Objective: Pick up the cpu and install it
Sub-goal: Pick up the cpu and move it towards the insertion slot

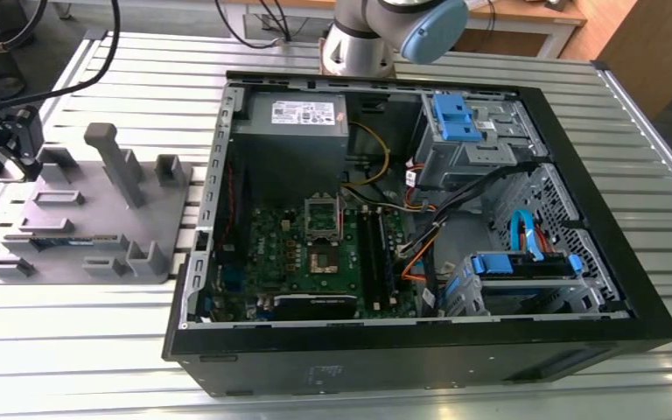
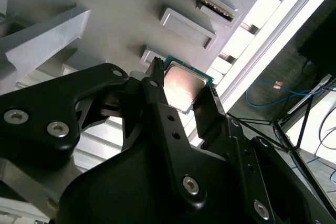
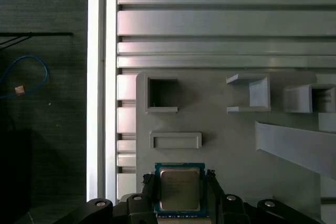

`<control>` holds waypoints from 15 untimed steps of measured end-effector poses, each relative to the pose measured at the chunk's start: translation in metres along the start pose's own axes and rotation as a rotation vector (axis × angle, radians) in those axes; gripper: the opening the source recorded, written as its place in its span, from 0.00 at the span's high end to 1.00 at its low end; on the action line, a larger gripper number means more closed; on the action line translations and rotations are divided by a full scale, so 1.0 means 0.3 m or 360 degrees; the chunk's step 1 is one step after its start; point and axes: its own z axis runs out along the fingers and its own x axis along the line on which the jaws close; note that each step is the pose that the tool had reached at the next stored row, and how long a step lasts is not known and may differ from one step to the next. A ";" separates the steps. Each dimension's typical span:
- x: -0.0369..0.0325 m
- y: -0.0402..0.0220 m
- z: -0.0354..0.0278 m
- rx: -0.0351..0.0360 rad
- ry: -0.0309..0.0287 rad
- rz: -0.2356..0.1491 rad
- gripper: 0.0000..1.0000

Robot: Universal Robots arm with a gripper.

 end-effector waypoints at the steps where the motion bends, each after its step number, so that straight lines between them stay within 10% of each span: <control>1: 0.000 0.000 -0.003 0.0000 -0.00001 0.0000 0.53; 15: 0.000 0.002 -0.037 0.0000 -0.00006 0.0000 0.53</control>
